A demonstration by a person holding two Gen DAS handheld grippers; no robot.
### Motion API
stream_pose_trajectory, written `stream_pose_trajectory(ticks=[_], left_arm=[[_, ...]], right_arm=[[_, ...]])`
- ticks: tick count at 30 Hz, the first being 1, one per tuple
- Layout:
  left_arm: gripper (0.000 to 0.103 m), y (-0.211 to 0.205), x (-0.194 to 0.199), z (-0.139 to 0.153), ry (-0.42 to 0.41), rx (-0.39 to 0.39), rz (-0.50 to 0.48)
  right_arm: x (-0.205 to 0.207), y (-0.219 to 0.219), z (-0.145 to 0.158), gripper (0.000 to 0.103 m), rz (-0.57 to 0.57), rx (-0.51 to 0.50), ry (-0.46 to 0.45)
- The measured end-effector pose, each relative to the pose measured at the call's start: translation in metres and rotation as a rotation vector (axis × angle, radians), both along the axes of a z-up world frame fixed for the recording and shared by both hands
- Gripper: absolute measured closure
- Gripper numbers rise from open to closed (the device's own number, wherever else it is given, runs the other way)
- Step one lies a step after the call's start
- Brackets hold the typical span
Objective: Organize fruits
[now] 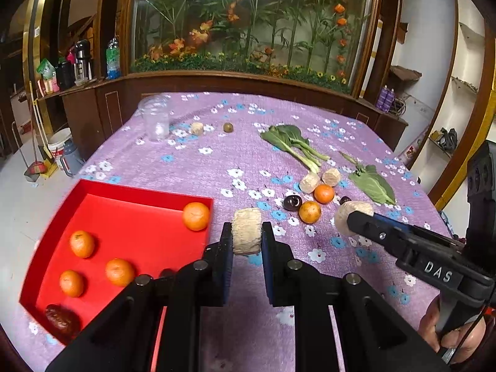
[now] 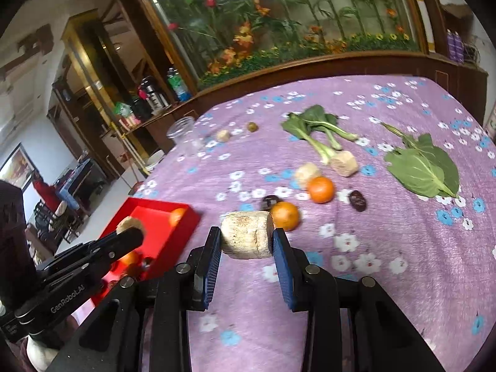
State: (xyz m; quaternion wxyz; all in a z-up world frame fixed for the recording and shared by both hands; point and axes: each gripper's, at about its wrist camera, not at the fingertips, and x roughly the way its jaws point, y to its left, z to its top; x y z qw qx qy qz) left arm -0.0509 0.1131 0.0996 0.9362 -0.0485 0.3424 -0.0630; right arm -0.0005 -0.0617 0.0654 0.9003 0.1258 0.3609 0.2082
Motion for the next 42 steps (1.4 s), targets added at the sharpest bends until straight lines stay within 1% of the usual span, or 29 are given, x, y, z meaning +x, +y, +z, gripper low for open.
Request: stream_pose_trajectory(ticks=[4, 11, 17, 20, 24, 25, 27, 29, 31, 34, 38, 41, 42], left_arm=[[0.087, 0.014, -0.016, 0.01, -0.032, -0.006, 0.019], [0.087, 0.047, -0.04, 0.017, -0.054, -0.024, 0.071], [0.087, 0.099, -0.057, 0.014, -0.05, -0.04, 0.18], [0.087, 0.126, -0.057, 0.003, -0.022, -0.047, 0.242], [0.087, 0.153, -0.056, -0.011, 0.008, -0.075, 0.299], [0.087, 0.157, -0.056, -0.014, 0.012, -0.079, 0.308], [0.087, 0.165, -0.056, -0.021, 0.027, -0.088, 0.323], [0.087, 0.171, -0.054, -0.029, 0.045, -0.097, 0.331], [0.087, 0.173, -0.053, -0.036, 0.054, -0.102, 0.331], [0.087, 0.174, -0.049, -0.043, 0.064, -0.096, 0.331], [0.087, 0.174, -0.04, -0.053, 0.083, -0.103, 0.333], [0.087, 0.17, -0.035, -0.058, 0.094, -0.1, 0.329], [0.087, 0.17, -0.035, -0.058, 0.094, -0.096, 0.329]], right_arm=[[-0.013, 0.021, 0.013, 0.066, 0.038, -0.012, -0.026], [-0.037, 0.063, 0.029, 0.066, 0.116, -0.035, -0.056], [-0.052, 0.101, 0.036, 0.066, 0.189, -0.055, -0.066], [-0.057, 0.118, 0.036, 0.067, 0.218, -0.074, -0.081], [-0.055, 0.141, 0.028, 0.07, 0.257, -0.089, -0.06], [-0.053, 0.148, 0.026, 0.074, 0.27, -0.092, -0.053], [-0.052, 0.159, 0.02, 0.078, 0.292, -0.097, -0.035], [-0.05, 0.169, 0.011, 0.078, 0.308, -0.107, -0.014], [-0.046, 0.173, 0.003, 0.078, 0.297, -0.114, 0.001], [-0.041, 0.163, -0.006, 0.078, 0.252, -0.121, 0.017], [-0.04, 0.136, -0.024, 0.078, 0.209, -0.136, 0.068], [-0.039, 0.132, -0.036, 0.077, 0.219, -0.145, 0.107], [-0.039, 0.134, -0.04, 0.075, 0.23, -0.142, 0.116]])
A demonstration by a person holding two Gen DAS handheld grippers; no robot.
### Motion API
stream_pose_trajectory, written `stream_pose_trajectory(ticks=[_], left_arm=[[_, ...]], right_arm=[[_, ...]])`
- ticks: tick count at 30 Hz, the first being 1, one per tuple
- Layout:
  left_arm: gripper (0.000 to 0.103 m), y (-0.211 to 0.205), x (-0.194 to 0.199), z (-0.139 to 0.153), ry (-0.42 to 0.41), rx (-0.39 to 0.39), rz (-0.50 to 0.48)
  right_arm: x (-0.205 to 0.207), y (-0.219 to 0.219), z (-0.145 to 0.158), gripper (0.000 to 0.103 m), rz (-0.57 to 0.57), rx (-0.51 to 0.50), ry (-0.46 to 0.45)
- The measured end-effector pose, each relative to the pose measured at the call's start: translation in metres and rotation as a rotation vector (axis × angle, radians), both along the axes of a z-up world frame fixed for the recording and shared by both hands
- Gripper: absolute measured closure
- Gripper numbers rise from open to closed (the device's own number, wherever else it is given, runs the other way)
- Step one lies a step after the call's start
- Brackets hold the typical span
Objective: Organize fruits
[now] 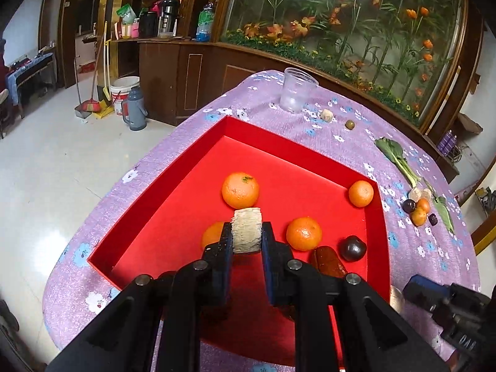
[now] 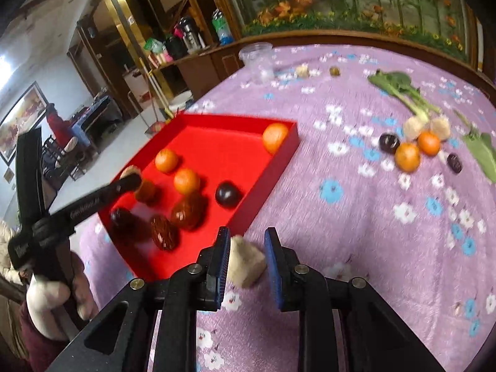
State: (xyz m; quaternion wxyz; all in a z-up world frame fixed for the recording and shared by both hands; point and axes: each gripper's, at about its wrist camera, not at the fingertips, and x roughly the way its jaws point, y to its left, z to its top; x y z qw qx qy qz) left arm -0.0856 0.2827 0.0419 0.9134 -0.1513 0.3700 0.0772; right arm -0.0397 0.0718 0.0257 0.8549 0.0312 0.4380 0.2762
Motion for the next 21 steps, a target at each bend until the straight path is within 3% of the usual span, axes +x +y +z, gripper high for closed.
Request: stream_pose_trajectory(ticks=[4, 5, 10, 16, 21], left_arm=[[0.087, 0.0, 0.001, -0.001, 0.008, 0.009, 0.002], [0.087, 0.0, 0.002, -0.001, 0.01, 0.008, 0.003], [0.087, -0.005, 0.002, -0.001, 0.015, 0.012, -0.006], [0.086, -0.006, 0.003, -0.002, 0.036, 0.02, -0.022], [0.063, -0.006, 0.005, -0.001, 0.04, 0.011, -0.011]], right_arm=[[-0.006, 0.009, -0.01, 0.047, 0.039, -0.019, -0.002], [-0.007, 0.009, -0.01, 0.045, 0.034, -0.025, -0.025], [-0.009, 0.005, -0.012, 0.038, 0.047, -0.036, -0.045], [-0.012, 0.0, -0.015, 0.038, 0.118, -0.033, -0.042], [-0.012, 0.007, -0.021, 0.038, 0.168, -0.161, -0.094]])
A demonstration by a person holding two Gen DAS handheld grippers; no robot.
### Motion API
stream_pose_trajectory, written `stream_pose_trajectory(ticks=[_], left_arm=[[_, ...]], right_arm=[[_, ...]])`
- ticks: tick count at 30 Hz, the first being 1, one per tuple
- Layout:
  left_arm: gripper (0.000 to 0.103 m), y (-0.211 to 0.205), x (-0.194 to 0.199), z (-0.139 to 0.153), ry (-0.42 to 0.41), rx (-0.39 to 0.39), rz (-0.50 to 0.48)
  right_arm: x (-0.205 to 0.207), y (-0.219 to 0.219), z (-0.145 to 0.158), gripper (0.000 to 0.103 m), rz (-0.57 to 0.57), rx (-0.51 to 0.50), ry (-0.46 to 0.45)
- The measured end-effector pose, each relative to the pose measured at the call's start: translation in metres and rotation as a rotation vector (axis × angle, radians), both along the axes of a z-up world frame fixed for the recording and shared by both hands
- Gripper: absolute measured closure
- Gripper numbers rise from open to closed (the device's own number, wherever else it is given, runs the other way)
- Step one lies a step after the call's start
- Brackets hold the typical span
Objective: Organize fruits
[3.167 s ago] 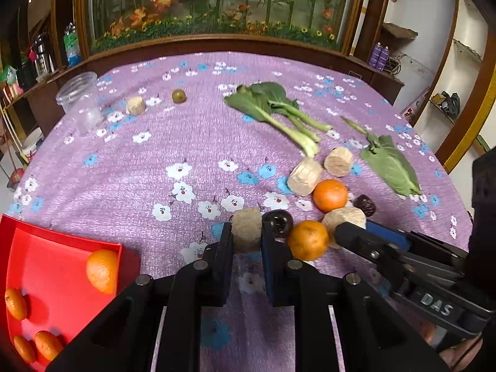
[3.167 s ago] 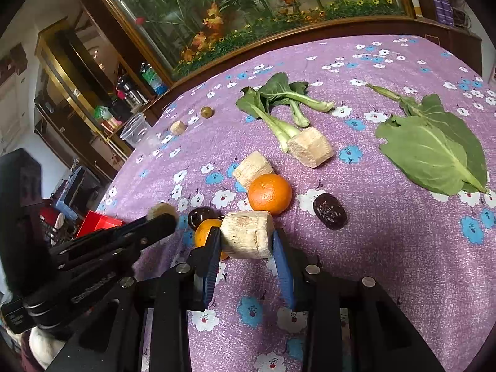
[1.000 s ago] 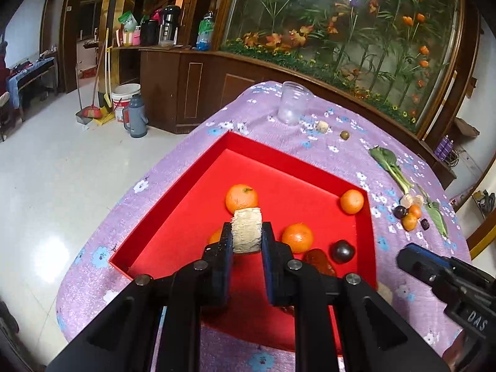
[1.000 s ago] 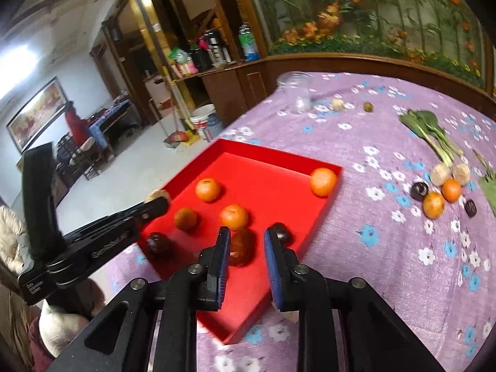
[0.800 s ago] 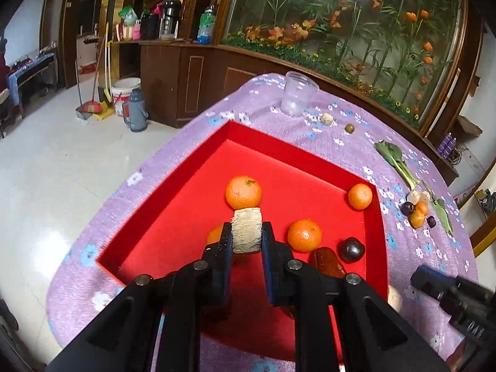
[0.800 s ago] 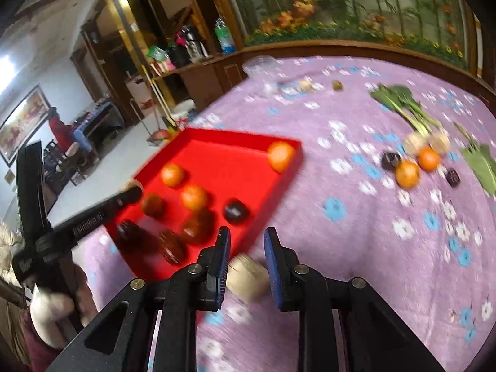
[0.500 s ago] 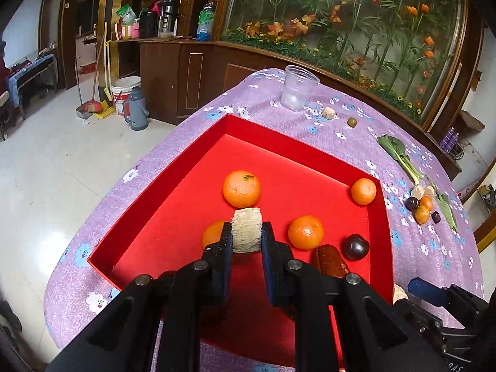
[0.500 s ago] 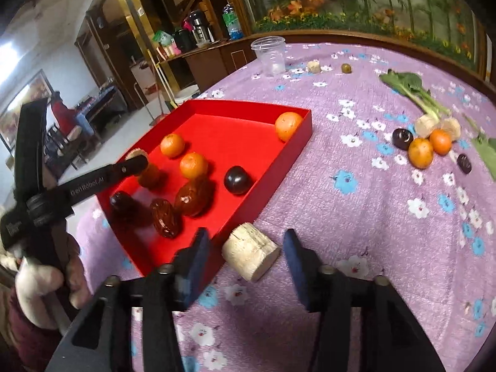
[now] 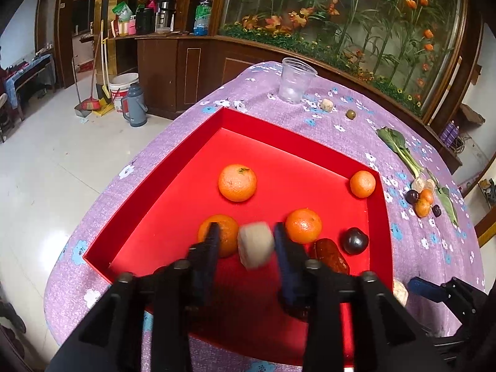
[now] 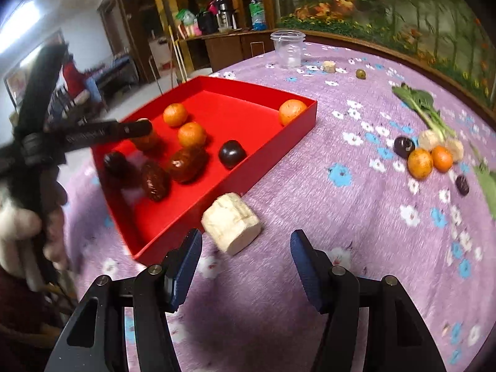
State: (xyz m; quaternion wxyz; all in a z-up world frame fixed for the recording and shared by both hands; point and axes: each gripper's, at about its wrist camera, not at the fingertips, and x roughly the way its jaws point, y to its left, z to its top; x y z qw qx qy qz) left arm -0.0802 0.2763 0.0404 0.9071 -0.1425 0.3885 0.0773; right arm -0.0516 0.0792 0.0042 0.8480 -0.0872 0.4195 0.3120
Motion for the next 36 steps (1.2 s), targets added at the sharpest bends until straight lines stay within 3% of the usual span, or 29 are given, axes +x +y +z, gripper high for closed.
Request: stream_pose_trajectory(ticks=[2, 5, 6, 11, 15, 20, 27, 36], left_arm=[[0.059, -0.002, -0.001, 0.003, -0.005, 0.007, 0.0], [0.053, -0.001, -0.003, 0.008, -0.02, 0.008, 0.01], [0.053, 0.0, -0.004, 0.01, -0.025, 0.007, 0.014], [0.053, 0.008, -0.01, 0.014, -0.046, -0.01, 0.039], [0.053, 0.016, -0.013, 0.018, -0.063, -0.024, 0.062], [0.052, 0.024, -0.017, 0.02, -0.076, -0.044, 0.081], [0.051, 0.027, -0.019, 0.02, -0.072, -0.045, 0.079], [0.045, 0.029, -0.02, 0.019, -0.077, -0.044, 0.084]], right_arm=[[0.001, 0.007, 0.001, 0.039, 0.018, -0.024, -0.028], [0.002, 0.017, 0.0, 0.058, 0.055, -0.048, -0.053], [0.002, 0.017, 0.0, 0.06, 0.068, -0.038, -0.041], [0.0, 0.011, 0.002, 0.061, 0.041, -0.022, -0.031], [-0.002, 0.002, 0.02, 0.061, -0.001, 0.017, -0.063], [-0.002, 0.022, 0.043, 0.061, 0.045, 0.06, -0.083], [-0.008, 0.063, 0.032, 0.061, 0.115, 0.01, -0.09], [-0.011, 0.071, 0.022, 0.06, 0.118, -0.007, -0.071]])
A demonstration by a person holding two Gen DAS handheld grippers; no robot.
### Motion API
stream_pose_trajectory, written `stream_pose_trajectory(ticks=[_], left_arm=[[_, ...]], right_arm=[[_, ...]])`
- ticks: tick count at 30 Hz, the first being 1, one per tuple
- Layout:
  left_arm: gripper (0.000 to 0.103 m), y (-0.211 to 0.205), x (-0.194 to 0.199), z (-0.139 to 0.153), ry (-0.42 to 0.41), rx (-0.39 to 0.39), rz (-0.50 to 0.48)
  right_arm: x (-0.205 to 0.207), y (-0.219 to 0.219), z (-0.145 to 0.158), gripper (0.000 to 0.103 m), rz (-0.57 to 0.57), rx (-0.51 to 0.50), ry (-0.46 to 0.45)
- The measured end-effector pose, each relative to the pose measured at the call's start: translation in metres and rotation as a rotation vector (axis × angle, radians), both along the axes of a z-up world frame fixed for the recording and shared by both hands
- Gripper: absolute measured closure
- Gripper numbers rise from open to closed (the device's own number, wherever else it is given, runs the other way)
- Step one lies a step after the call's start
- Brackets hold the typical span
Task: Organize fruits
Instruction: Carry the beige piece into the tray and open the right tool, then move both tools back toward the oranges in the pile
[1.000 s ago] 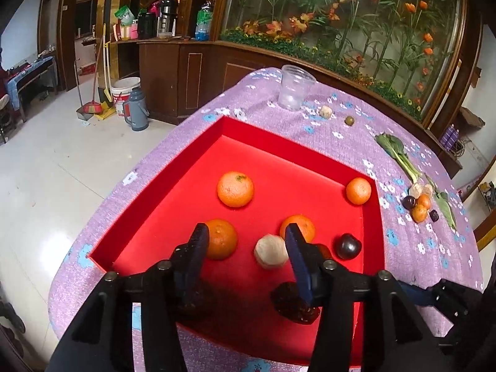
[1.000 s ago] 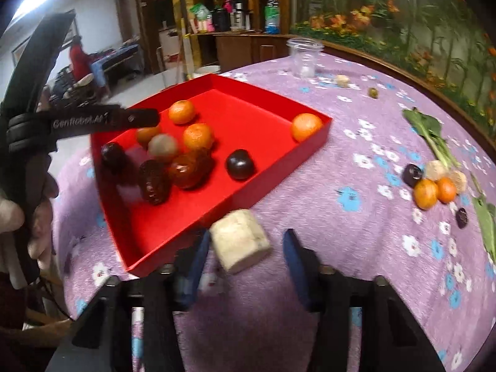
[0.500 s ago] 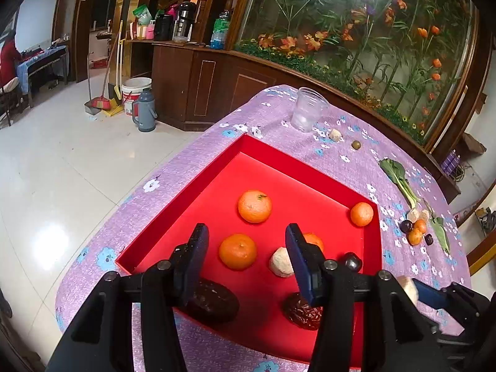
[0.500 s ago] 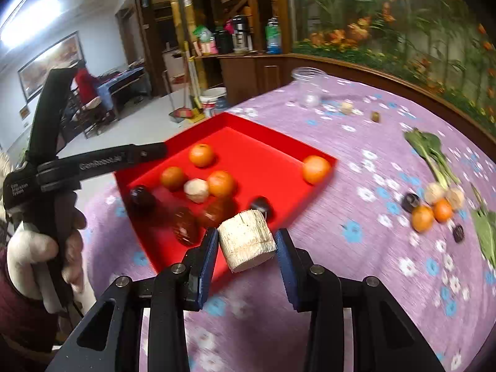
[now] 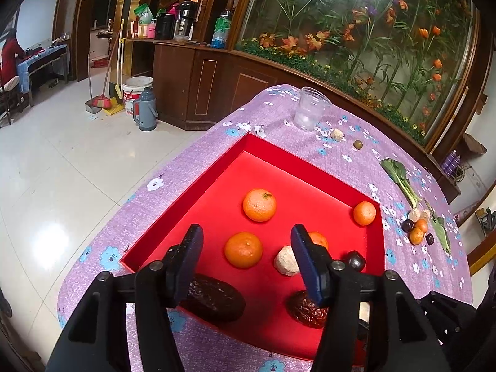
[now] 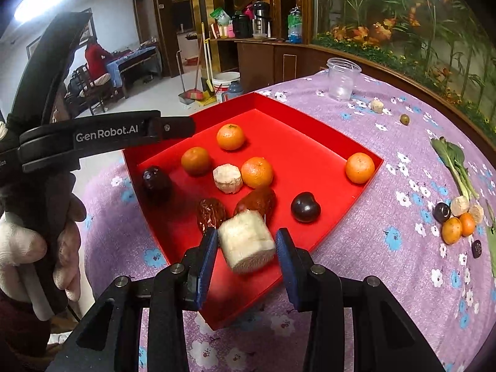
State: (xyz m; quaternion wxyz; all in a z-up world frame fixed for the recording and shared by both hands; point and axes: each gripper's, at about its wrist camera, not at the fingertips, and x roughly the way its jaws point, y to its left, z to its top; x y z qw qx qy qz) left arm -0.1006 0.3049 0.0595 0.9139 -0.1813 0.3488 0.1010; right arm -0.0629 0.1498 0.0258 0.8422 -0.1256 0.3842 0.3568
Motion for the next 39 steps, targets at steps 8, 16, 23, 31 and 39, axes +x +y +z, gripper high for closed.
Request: stream_pose_trajectory(ticks=[8, 16, 23, 31, 39], left_arm=[[0.044, -0.004, -0.001, 0.004, -0.005, 0.01, -0.005], [0.04, -0.023, -0.001, 0.014, -0.017, 0.031, -0.04], [0.039, -0.058, 0.0, 0.02, -0.018, 0.065, -0.121], [0.032, -0.1, -0.007, 0.031, -0.029, 0.141, -0.211], [0.032, -0.132, -0.017, 0.038, -0.04, 0.24, -0.247]], right_arm=[[-0.005, -0.011, 0.007, 0.06, -0.024, 0.03, -0.012], [-0.012, -0.058, 0.006, 0.06, -0.15, 0.108, 0.025], [-0.008, -0.108, 0.001, 0.055, -0.295, 0.175, 0.075], [-0.01, -0.14, 0.003, 0.052, -0.391, 0.22, 0.078], [-0.019, -0.162, 0.006, 0.051, -0.433, 0.257, 0.062]])
